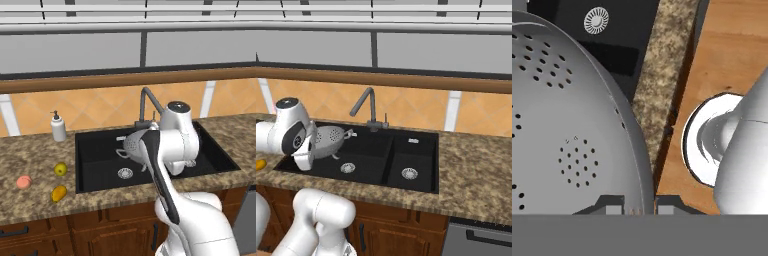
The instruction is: Put the colander in the sink, put the mango, peach, pear in the colander, and turn on the sink faucet and pour water over the colander.
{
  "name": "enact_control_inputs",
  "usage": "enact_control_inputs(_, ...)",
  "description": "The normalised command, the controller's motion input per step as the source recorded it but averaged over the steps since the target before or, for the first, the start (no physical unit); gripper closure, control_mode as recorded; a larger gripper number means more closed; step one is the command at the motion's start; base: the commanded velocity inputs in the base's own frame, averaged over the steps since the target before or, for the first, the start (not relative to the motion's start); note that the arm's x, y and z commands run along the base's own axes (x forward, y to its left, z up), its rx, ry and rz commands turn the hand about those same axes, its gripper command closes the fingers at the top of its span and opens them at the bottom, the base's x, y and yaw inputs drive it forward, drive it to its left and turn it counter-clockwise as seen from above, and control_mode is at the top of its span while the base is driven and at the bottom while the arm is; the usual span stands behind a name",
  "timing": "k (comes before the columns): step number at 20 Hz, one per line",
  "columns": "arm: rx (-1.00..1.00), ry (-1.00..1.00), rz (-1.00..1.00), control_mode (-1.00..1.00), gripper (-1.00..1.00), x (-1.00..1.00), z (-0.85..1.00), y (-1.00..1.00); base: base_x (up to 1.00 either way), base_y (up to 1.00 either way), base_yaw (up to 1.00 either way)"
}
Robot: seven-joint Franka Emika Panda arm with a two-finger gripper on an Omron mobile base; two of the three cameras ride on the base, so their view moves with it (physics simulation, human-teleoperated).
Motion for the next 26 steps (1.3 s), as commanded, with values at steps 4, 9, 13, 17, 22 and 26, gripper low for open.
enact_control_inputs(4, 0.01, -0.03, -0.4, -1.0, 1.0, 0.28, -0.01, 0.88, 0.0, 0.0, 0.0)
enact_control_inputs(9, 0.06, -0.04, -0.4, -1.0, 1.0, 0.22, -0.06, 0.45, 0.0, 0.0, 0.0)
enact_control_inputs(13, 0.09, 0.0, -0.38, -1.0, 1.0, 0.28, -0.08, 0.14, 0.0, 0.0, 0.0)
enact_control_inputs(17, 0.13, -0.06, -0.39, -1.0, 1.0, 0.41, -0.01, 0.0, 0.0, 0.0, 0.0)
enact_control_inputs(22, 0.07, -0.1, -0.4, -1.0, 1.0, 0.63, -0.06, 0.03, 0.0, 0.0, 0.0)
enact_control_inputs(26, 0.14, -0.06, -0.41, -1.0, 1.0, 0.34, -0.3, 0.06, 0.0, 0.0, 0.0)
